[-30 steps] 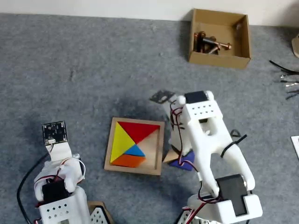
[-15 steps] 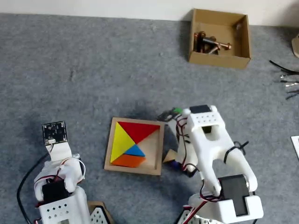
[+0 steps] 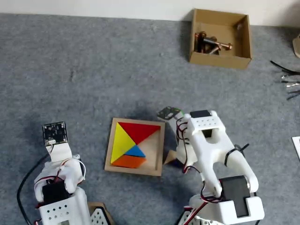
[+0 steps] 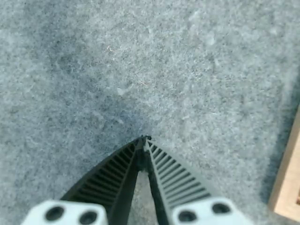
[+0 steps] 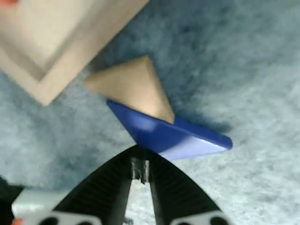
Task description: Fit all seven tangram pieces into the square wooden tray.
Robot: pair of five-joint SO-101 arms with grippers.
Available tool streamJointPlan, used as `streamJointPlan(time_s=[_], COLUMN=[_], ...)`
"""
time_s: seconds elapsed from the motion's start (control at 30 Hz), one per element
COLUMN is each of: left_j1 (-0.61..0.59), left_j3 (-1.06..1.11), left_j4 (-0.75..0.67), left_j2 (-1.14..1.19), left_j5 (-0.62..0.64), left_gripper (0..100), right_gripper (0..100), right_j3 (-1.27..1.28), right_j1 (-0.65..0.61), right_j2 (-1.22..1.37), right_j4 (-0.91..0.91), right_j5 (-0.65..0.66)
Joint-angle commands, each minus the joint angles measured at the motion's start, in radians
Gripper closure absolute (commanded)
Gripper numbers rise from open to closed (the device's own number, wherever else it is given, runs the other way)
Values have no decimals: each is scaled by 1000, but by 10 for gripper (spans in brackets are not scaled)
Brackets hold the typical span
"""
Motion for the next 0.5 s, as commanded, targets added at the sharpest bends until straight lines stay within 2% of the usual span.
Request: streamJointPlan(time_s=[0.0, 0.47], left_j1=[-13, -13], left_j3=[19, 19], left_j4=[3, 3], left_j2=[-5, -5], left_j5=[11, 11], left_gripper=[995, 995], right_gripper=[988, 988], right_j3=[-4, -12], right_j1=[15, 18], right_j2=[-45, -45], right_j4=[-62, -166], right_j5=[-43, -44])
